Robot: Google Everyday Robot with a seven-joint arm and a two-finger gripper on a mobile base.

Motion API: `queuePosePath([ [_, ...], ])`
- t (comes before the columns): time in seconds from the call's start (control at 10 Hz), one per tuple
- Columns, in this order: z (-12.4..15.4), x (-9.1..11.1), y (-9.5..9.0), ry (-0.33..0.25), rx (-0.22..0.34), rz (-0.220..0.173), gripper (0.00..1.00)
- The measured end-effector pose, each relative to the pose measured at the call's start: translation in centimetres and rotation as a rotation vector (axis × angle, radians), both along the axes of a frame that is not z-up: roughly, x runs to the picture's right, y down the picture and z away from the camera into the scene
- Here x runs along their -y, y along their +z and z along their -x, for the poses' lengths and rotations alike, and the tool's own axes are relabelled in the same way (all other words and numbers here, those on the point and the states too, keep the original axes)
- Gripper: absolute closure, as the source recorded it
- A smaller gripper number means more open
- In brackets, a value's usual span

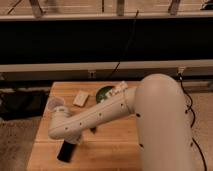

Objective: Push the eraser across the table

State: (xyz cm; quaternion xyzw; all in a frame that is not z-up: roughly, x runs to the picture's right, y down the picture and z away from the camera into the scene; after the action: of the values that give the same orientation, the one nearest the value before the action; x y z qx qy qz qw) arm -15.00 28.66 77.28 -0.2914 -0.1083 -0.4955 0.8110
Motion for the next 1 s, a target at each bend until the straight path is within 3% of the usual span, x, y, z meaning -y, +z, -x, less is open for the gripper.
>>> queuePosePath([
  [0.6, 4.4, -0.8, -0.8, -0.074, 0.042, -0.009, 1.0],
  [1.0, 5.4, -1.4, -1.3, -0.116, 0.067, -0.007, 1.0],
])
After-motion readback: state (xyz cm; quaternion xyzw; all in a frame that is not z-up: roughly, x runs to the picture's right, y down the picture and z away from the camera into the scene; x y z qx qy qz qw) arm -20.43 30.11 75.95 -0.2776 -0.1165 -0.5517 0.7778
